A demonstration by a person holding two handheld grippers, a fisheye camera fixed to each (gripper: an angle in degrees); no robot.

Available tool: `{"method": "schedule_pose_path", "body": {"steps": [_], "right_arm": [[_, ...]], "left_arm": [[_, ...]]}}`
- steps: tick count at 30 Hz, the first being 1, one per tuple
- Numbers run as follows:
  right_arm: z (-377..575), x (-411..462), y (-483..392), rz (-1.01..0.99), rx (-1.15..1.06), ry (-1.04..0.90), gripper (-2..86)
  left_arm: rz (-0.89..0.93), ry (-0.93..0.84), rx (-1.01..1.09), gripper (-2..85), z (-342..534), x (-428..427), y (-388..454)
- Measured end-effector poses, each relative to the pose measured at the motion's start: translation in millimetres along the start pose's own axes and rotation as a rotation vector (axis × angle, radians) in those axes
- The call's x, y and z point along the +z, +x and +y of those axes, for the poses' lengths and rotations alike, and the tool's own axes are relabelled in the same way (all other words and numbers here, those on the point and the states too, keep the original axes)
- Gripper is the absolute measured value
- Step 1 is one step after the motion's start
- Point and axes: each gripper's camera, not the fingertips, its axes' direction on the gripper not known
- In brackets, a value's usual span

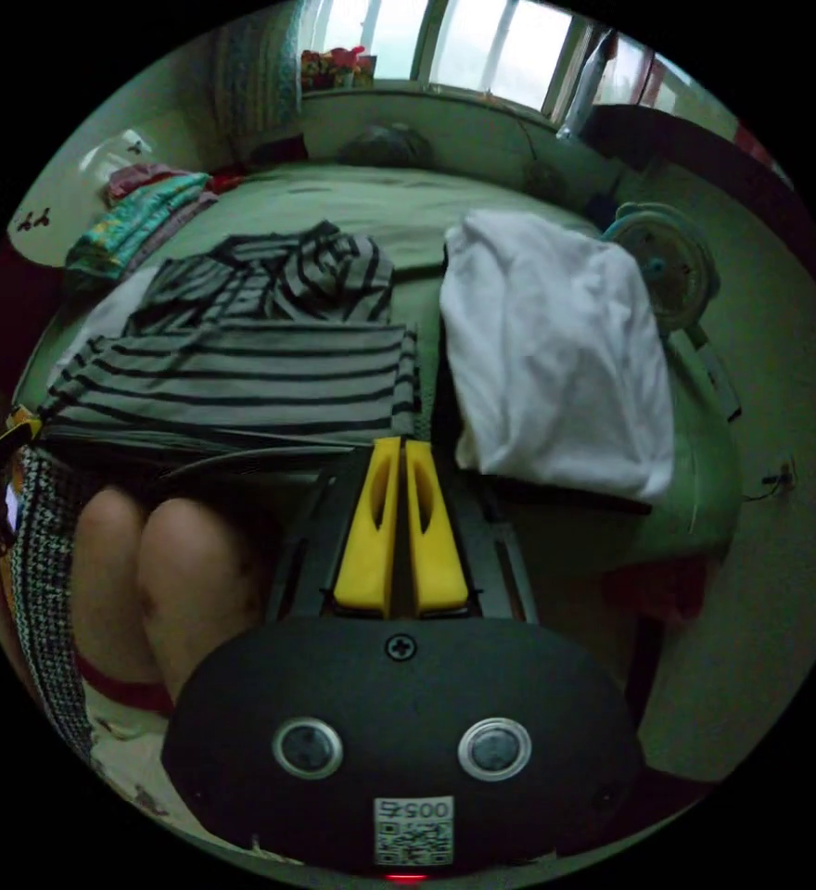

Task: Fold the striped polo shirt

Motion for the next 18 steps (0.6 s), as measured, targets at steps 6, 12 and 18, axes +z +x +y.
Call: {"method": "schedule_pose_path", "body": {"steps": [6, 12, 18], "right_arm": [[62.3, -80.8, 10.8, -0.068, -0.04, 0.041, -0.2], [122.5, -75.2, 8.6, -0.089, -0.004, -0.085, -0.8], [160.3, -38.8, 12.9, -0.1, -0.003, -0.359, -1.0]], "left_arm": [[-0.049, -0.029, 0.148, 1.9, 57.2, -67.4, 32.5], [0.025, -0.177, 0.068, 3.6, 114.2, -53.9, 29.6], [-0.113, -0.357, -0.026, 4.5, 151.8, -40.7, 3.5]]}}
